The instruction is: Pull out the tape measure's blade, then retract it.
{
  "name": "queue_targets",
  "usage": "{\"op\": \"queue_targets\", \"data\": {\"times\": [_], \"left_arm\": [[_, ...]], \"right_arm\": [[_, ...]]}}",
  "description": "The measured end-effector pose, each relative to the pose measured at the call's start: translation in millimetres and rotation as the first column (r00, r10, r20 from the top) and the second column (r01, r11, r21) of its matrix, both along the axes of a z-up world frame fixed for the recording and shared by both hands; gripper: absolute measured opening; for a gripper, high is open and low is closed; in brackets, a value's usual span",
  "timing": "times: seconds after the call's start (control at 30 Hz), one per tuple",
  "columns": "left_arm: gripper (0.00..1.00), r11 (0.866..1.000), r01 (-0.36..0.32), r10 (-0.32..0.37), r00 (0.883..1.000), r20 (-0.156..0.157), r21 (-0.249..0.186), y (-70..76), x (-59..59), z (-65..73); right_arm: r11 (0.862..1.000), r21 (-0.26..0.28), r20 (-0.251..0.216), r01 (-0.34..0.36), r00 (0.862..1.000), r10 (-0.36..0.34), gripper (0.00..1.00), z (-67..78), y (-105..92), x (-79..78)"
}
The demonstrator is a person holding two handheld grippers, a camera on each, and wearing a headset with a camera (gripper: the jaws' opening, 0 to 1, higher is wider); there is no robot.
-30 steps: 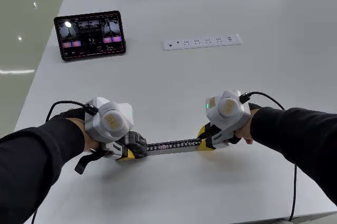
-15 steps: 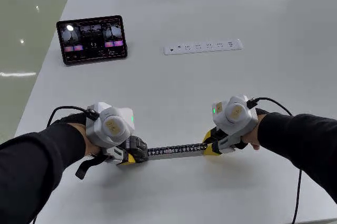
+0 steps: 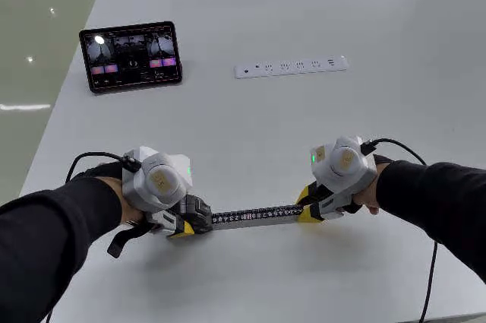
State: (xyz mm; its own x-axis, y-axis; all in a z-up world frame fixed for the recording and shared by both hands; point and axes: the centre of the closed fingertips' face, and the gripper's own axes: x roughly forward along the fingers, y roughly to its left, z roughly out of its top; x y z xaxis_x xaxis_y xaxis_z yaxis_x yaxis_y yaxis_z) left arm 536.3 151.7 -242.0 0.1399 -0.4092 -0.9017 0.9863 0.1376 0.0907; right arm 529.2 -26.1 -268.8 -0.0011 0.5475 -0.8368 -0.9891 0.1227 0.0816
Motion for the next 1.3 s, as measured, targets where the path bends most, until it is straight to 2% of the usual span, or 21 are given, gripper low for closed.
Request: {"op": "queue_targets", "data": {"times": [0.4, 1.3], "left_arm": [[0.32, 1.000, 0.000, 0.000, 1.000, 0.000, 0.001, 0.0, -0.1, 0.0], [0.32, 1.000, -0.004, 0.004, 1.000, 0.002, 0.002, 0.1, 0.1, -0.2]], "right_arm": [[1.000, -0.006, -0.001, 0.010, 1.000, -0.010, 0.09, 0.5, -7.7, -0.3], [0.999, -0.032, 0.017, -0.016, 1.000, 0.017, 0.09, 0.8, -25.6, 1.5]]}}
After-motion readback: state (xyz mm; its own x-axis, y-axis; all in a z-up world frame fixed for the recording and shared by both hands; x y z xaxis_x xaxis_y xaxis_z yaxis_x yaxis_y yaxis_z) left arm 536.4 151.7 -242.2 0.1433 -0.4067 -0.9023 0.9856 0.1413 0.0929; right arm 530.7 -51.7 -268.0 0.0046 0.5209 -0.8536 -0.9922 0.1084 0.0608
